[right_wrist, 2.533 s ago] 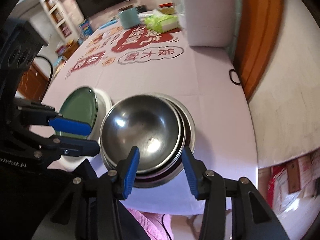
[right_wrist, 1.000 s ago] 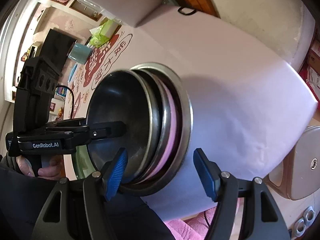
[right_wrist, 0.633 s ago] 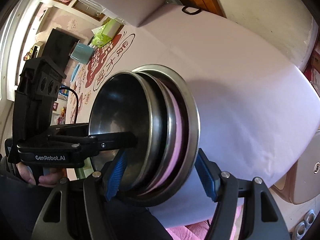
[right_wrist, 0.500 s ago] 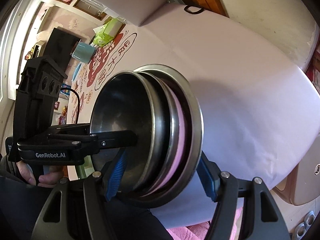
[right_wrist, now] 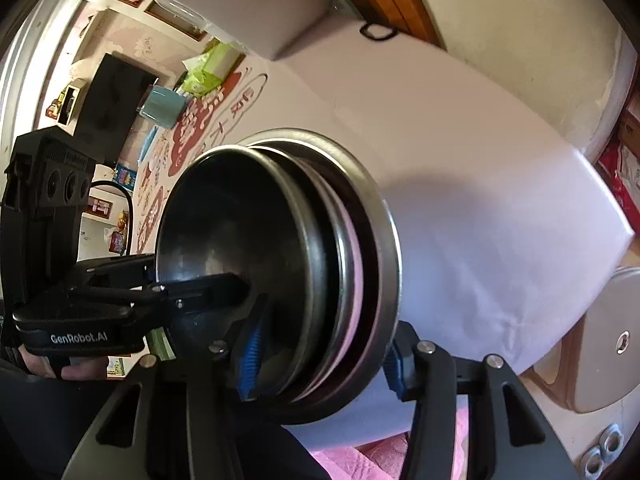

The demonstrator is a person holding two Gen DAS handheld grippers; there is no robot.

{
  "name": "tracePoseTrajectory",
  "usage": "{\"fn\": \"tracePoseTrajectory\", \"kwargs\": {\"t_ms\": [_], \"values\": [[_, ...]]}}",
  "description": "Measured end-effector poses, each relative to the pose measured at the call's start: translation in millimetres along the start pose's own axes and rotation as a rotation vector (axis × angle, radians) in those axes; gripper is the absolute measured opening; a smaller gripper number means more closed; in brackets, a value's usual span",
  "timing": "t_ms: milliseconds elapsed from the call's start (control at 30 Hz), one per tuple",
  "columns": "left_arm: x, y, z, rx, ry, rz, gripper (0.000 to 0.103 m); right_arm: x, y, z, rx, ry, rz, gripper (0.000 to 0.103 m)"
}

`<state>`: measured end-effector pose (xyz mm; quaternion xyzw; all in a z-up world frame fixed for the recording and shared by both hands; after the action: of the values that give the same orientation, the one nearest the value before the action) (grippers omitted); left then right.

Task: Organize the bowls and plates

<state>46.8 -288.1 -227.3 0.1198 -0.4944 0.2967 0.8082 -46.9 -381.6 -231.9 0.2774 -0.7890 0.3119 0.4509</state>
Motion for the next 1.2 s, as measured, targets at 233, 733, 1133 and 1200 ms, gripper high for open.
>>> {"fn": "tracePoseTrajectory", "kwargs": {"t_ms": [233, 733, 1133, 1200], "values": [[13.1, 13.8, 23.2, -0.015, -0.032, 0.071, 0.043, 21.3, -1.7, -0.3, 0.055, -0.015, 0.026, 0.048], [44.9, 42.9, 34.1, 0.107, -0.061, 0.24, 0.042, 41.4, -14.6, -9.6, 0.284, -0.051, 0.003, 0.042], [65.7, 78.0, 16.7, 0.331, -0.084, 0.405, 0.042, 32.5, -16.7, -48.5, 0.573, -0.094, -0.095, 0.041], [71.3, 87.5, 11.3, 0.368, -0.095, 0.429, 0.042, 29.2, -13.8, -59.0, 0.614, -0.107, -0.111, 0.041]]}}
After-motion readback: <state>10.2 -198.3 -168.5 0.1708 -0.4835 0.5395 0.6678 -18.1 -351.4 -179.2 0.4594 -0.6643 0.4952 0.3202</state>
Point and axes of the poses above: each gripper's, at about its wrist camera, not at the fingertips, and x roughly against the way its jaws point, z to its right, y to its underside, the point moved 3 cm from there along -x, roughly the way its jaws point, and after that the axes turned 10 degrees about y, right-handed, at the moved point
